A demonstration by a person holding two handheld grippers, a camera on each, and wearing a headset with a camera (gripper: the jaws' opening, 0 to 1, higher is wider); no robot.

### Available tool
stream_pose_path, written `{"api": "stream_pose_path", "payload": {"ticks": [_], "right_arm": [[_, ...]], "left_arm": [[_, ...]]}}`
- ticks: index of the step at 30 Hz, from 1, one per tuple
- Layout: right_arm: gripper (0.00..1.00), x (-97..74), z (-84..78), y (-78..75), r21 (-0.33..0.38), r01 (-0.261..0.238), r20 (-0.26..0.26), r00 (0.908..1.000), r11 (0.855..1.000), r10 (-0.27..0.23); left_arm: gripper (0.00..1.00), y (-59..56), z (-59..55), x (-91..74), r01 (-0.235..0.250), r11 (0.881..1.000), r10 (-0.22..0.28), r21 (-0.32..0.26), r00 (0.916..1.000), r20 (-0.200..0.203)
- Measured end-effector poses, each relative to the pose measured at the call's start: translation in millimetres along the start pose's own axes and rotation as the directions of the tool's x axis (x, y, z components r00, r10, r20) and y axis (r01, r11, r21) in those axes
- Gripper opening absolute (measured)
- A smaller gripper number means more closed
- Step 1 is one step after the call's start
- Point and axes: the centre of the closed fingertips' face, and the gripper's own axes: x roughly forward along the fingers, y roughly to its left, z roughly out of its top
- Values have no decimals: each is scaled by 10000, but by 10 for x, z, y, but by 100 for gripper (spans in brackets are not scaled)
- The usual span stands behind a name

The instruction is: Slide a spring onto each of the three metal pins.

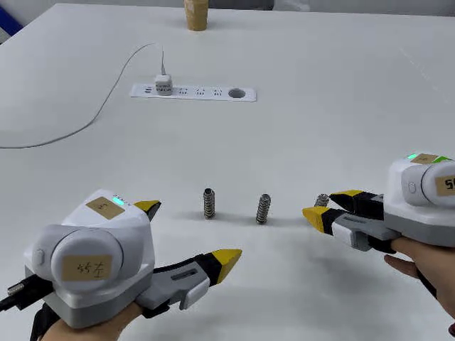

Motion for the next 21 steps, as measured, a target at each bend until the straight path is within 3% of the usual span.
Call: {"api": "stream_pose_path", "payload": {"ticks": [10,21], "right_arm": [[51,-187,-8,145,154,-411,-202,9989,9990,414],[64,-362,4,268,64,-656,-230,9976,9978,657]], "left_arm": [[78,20,-40,-63,-8,10000,7,-22,9992,-390],[81,10,-24,-141,37,10000,-41,-71,9988,-484]]}}
